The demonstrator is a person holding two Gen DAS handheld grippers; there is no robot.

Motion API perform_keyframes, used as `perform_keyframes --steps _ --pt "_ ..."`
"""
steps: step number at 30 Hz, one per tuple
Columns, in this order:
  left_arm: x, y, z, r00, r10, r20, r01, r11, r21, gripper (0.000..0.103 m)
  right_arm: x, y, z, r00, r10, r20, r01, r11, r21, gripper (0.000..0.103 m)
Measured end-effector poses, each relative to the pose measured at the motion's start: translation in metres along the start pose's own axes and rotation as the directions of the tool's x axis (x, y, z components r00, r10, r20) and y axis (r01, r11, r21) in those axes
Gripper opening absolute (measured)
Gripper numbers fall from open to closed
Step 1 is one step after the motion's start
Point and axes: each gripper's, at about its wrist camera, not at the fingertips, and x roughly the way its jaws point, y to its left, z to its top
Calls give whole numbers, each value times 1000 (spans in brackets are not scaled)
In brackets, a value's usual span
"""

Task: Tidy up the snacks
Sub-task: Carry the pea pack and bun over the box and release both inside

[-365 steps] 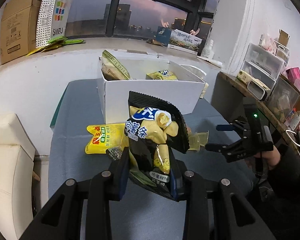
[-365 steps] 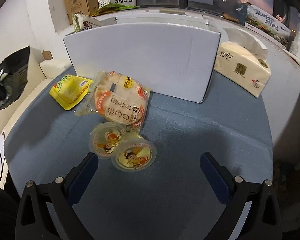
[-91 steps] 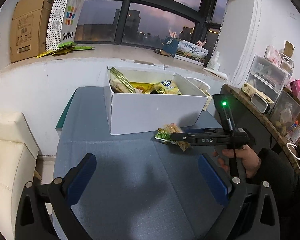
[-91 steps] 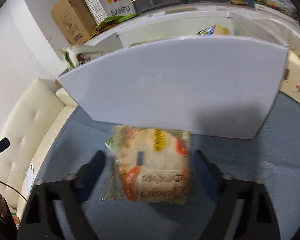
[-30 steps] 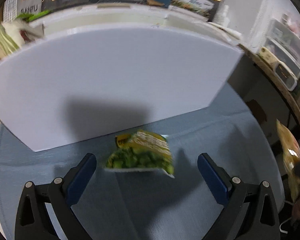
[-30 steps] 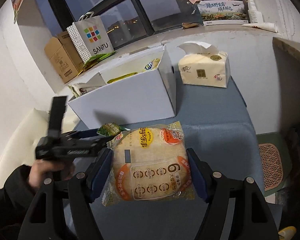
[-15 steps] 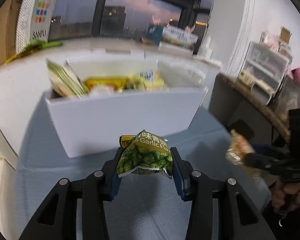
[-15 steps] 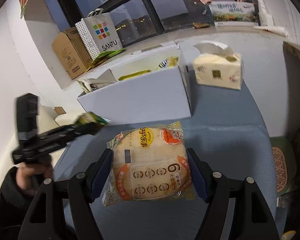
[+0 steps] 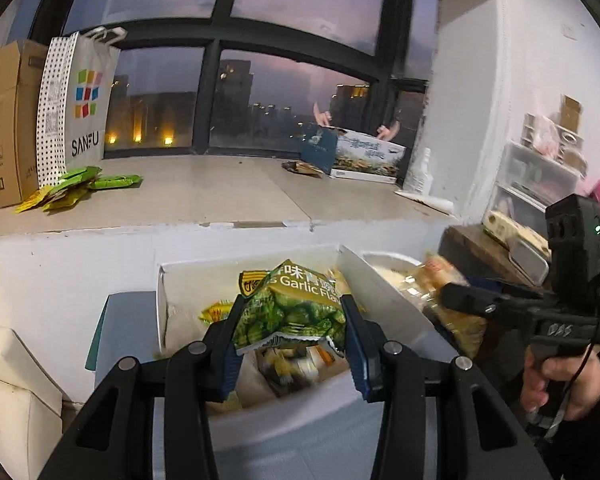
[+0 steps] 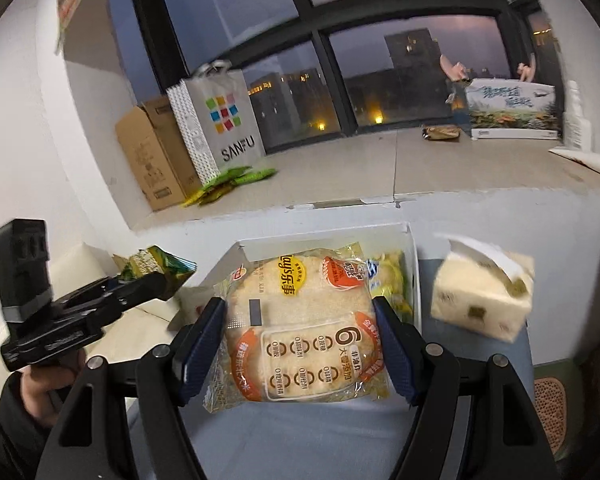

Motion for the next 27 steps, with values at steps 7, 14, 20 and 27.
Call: perform_keyframes --steps 7,14,20,27 --pt "52 17 21 994 68 -87 -67 998 12 54 62 -9 30 996 -67 -63 65 998 -25 77" --pt "63 23 13 982 123 -140 -124 992 7 103 104 -17 27 973 -154 -169 149 988 -45 103" --pt "48 22 6 984 133 -118 -131 991 31 103 104 -17 11 964 -177 -198 171 984 -51 103" --pt "16 14 7 980 180 -80 -179 983 27 103 74 19 12 973 -209 -99 191 967 -166 103"
